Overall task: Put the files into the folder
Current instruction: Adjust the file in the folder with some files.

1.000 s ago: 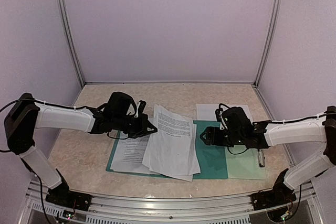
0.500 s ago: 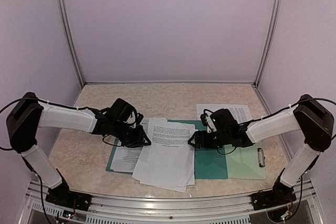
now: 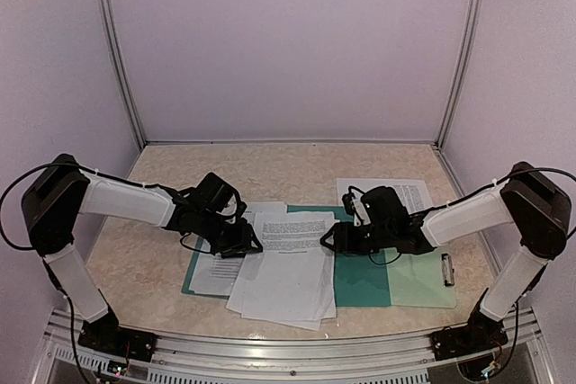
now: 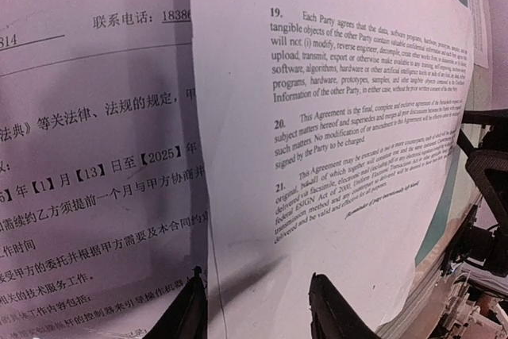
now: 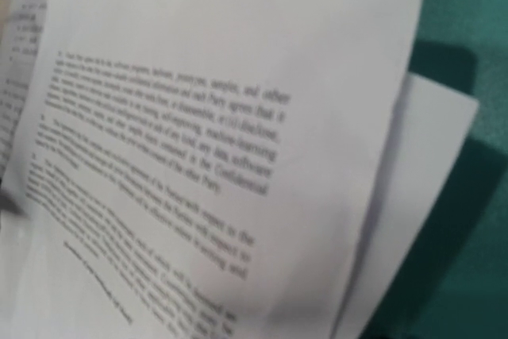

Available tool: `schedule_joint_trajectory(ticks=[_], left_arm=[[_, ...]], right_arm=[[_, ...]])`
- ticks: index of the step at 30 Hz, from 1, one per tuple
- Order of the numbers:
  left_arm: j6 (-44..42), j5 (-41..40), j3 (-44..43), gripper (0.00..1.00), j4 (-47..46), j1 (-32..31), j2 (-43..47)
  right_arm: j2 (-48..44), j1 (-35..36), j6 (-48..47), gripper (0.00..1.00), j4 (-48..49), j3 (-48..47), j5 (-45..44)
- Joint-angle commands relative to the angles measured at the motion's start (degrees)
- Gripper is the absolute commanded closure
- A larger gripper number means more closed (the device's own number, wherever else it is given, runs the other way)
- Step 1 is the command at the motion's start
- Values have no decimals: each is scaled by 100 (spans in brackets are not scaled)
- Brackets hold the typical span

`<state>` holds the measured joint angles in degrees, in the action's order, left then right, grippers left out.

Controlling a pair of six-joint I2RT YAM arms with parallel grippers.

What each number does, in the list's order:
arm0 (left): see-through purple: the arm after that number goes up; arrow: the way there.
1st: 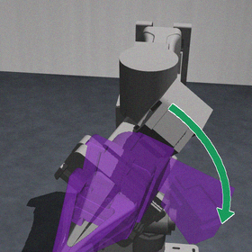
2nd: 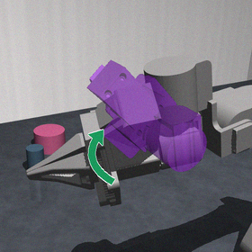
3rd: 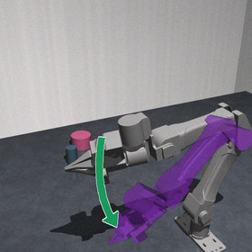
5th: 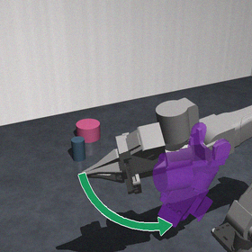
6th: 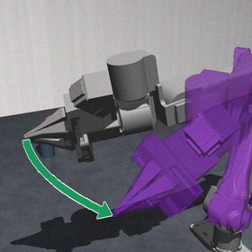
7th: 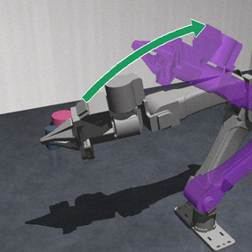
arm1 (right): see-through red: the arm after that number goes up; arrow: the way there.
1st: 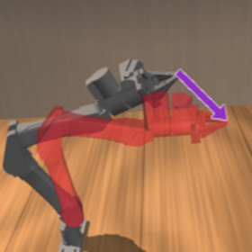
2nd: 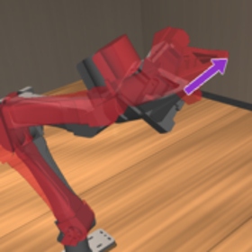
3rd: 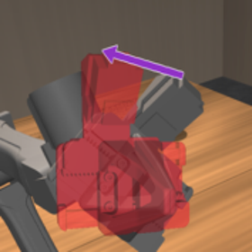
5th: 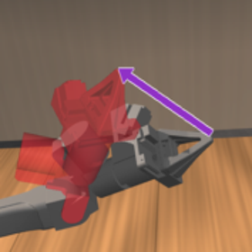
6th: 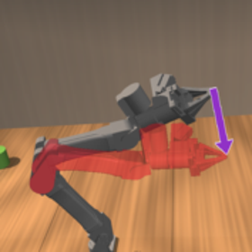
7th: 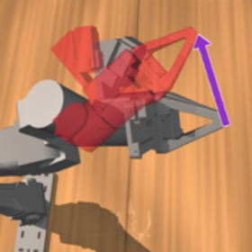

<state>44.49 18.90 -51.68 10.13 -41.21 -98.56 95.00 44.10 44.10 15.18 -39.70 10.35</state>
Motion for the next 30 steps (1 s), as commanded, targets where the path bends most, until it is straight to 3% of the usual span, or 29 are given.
schedule_joint_trajectory(ticks=[1,7,15,30], left_arm=[[4,50,-163,58,44,26,-166],[83,14,-110,57,-11,42,-49],[87,88,5,47,-18,43,47],[-540,-413,-958,46,324,184,-413]], right_arm=[[123,46,198,43,75,60,-189],[45,59,341,47,241,237,-215],[233,56,298,46,446,55,-148],[517,38,54,47,321,-437,-184]])
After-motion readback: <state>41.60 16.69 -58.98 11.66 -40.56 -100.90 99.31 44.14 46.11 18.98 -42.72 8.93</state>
